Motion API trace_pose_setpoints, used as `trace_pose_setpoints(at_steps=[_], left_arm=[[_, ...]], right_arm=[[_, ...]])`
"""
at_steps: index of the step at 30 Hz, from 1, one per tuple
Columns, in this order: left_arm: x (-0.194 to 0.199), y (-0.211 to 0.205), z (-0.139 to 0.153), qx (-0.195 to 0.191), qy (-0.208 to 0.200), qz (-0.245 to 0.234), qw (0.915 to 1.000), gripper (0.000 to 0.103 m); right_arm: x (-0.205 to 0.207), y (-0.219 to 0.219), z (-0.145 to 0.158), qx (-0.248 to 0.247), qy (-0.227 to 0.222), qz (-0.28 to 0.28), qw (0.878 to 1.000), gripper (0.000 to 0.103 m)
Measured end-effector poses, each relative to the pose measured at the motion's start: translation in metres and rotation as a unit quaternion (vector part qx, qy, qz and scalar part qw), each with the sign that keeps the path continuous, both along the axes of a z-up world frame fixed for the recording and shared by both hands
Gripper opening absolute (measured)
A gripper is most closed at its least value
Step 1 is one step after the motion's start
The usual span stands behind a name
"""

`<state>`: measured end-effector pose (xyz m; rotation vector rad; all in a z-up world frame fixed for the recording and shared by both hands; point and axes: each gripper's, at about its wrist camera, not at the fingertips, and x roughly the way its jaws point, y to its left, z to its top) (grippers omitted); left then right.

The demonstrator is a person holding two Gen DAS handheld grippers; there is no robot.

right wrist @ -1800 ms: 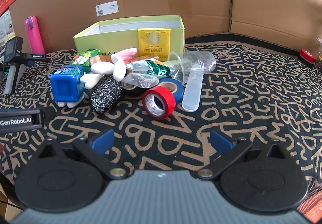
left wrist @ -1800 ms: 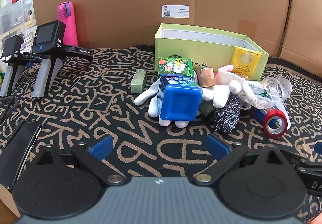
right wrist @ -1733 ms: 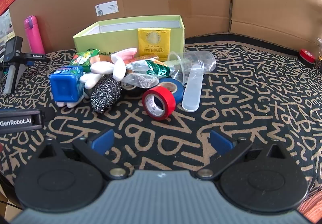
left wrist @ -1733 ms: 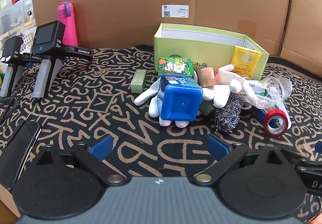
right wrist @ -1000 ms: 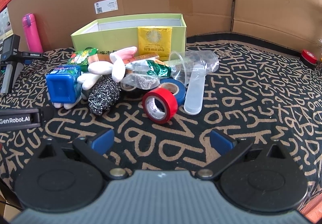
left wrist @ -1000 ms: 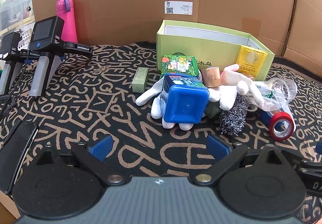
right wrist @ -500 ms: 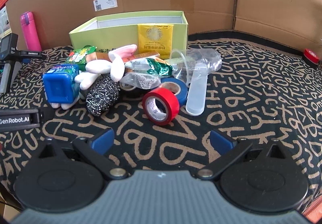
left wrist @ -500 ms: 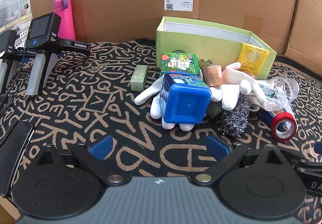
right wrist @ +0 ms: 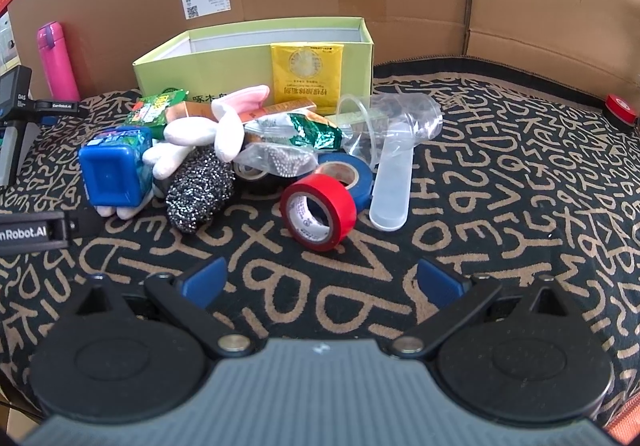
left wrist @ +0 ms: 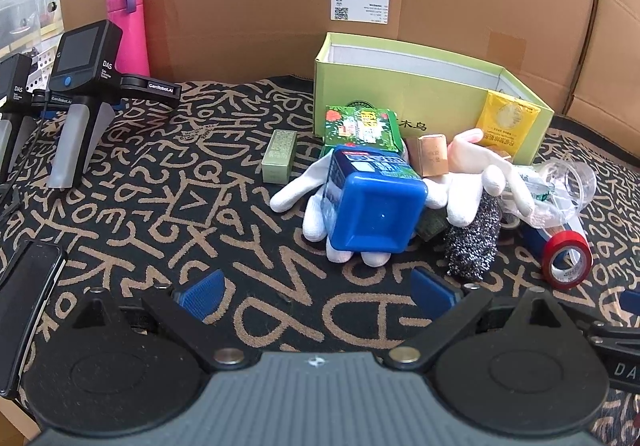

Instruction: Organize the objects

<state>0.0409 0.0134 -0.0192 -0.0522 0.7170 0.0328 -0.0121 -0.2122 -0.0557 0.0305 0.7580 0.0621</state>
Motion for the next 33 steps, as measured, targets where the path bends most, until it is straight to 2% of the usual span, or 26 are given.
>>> trace_pose_setpoints(at_steps=[7,12,16,19,21,24,25,26,30,33], left_arm=[[0.011,-0.001,0.008,-0.005,-0.002,-0.009,0.9999,0.102],[0.029,-0.015,0.026,-0.011,-0.037,-0.029,0.9988,0.102],[0.054,-0.023,0.021,-0.011,-0.022,-0.039,0.9989,0.101],[0.066,-0.023,0.014,-0.006,-0.014,-0.040,0.9991,0.093],[0.071,-0.019,0.011,-0.005,-0.006,-0.039,0.9992,0.087],[0.073,-0.010,0.007,-0.023,-0.006,-0.057,0.9981,0.067],[0.072,-0.007,0.006,-0.032,-0.005,-0.062,0.9975,0.062],[0.069,-0.004,0.005,-0.037,-0.008,-0.066,0.9971,0.061],[0.049,0.003,0.006,-0.041,-0.016,-0.084,0.9954,0.060],[0.032,0.008,0.007,-0.046,-0.006,-0.097,0.9942,0.058]], right_arm=[[0.004,0.001,-0.002,-0.001,0.002,0.004,1.000,0.103],[0.009,0.001,-0.001,0.002,-0.007,0.006,1.000,0.103],[0.012,0.001,-0.002,0.001,-0.024,0.017,1.000,0.103],[0.016,0.001,-0.003,-0.006,-0.040,0.022,0.999,0.103],[0.021,0.002,-0.004,-0.019,-0.048,0.021,0.998,0.096],[0.030,0.004,-0.008,-0.032,-0.052,0.022,0.998,0.072],[0.033,0.004,-0.009,-0.031,-0.048,0.021,0.998,0.055],[0.034,0.003,-0.010,-0.021,-0.043,0.024,0.999,0.045],[0.021,0.006,-0.007,-0.006,-0.039,0.064,0.997,0.044],[0.004,0.014,-0.005,-0.005,-0.036,0.111,0.993,0.043]])
